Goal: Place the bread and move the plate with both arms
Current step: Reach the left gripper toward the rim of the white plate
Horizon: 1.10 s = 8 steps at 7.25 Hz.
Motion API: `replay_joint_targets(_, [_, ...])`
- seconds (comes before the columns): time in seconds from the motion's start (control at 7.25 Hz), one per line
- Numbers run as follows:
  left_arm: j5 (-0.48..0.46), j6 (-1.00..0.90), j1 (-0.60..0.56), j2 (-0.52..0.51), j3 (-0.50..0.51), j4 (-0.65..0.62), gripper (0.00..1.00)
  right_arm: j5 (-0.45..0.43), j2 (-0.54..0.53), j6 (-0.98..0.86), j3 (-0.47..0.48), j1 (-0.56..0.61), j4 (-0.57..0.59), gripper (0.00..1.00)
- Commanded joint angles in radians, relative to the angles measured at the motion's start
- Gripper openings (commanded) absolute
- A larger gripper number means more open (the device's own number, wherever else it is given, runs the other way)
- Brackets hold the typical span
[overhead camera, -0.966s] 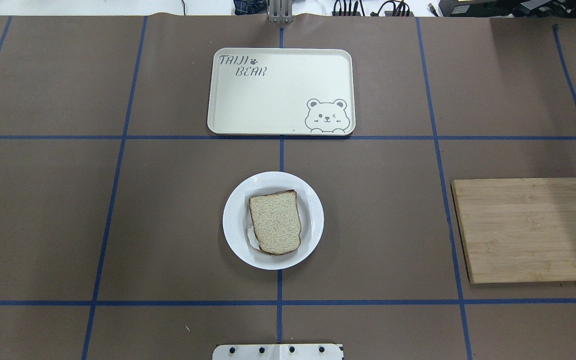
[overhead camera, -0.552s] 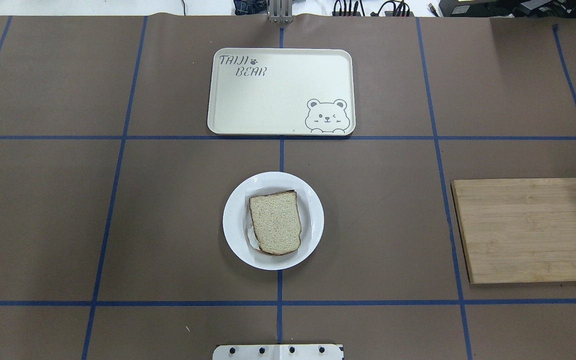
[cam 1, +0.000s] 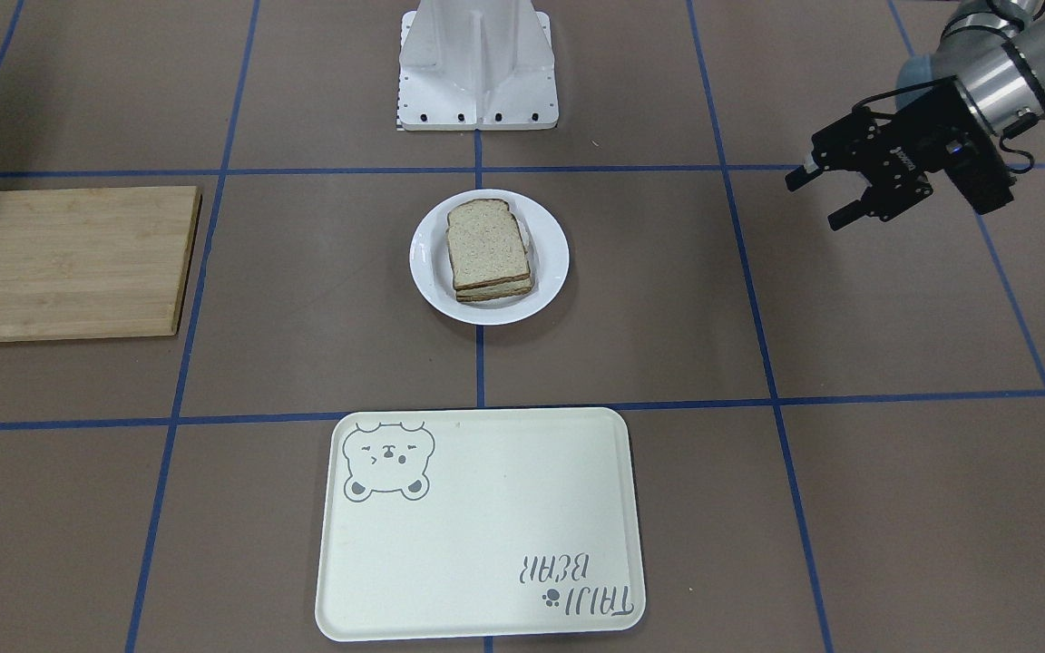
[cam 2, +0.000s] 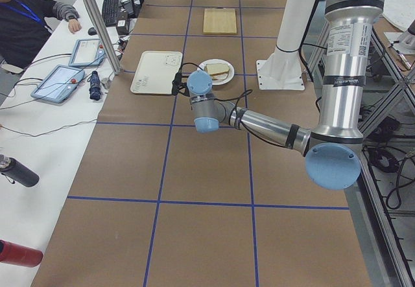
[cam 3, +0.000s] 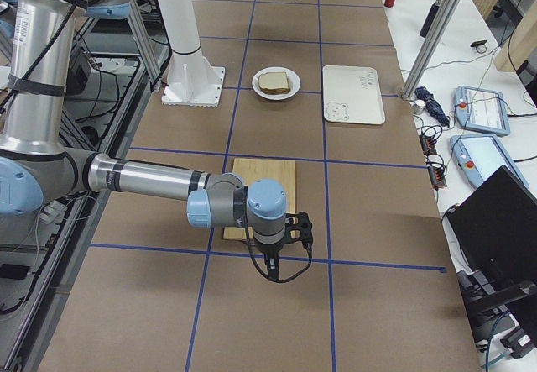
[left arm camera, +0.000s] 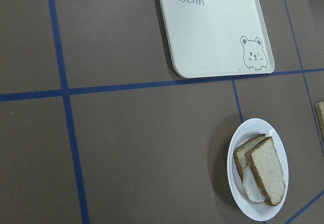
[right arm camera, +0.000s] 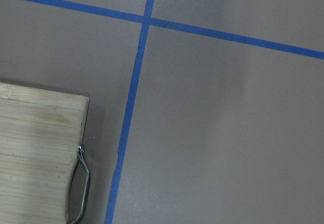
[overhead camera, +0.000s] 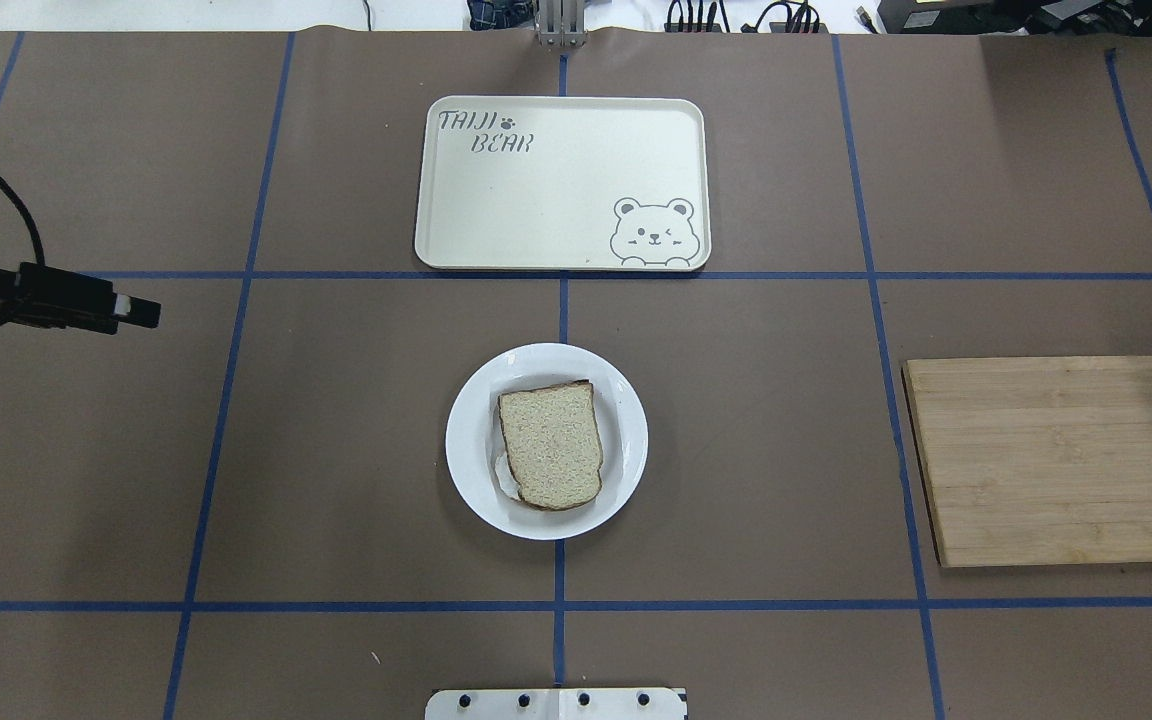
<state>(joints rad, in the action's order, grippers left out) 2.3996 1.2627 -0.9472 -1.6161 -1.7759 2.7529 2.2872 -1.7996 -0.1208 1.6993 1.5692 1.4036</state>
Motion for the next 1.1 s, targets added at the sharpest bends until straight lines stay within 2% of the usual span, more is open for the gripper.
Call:
replay_joint_targets(0.0, [-0.246,0.123,0.228,-0.013,0.004,0.077,0.98,0.002,0.003,0.004,0.000,0.000,0.000,1.00])
replay_joint_targets(0.41, [-0.611,0.390,0.482,-0.106,0.025,0.100,0.93,0.000,0.009,0.020,-0.003,0.000,0.000,1.00])
replay_joint_targets(0.69, [-0.741,0.443,0.563,-0.159,0.093,0.106,0.93,0.002,0.009,0.020,-0.004,0.000,0.000,1.00])
replay_joint_targets(0.83, [-0.790,0.528,0.580,-0.198,0.096,0.105,0.92,0.002,0.009,0.020,-0.004,0.000,0.000,1.00])
replay_joint_targets(0.97, [-0.831,0.559,0.582,-0.217,0.096,0.103,0.85,0.002,0.009,0.021,-0.004,0.000,0.000,1.00])
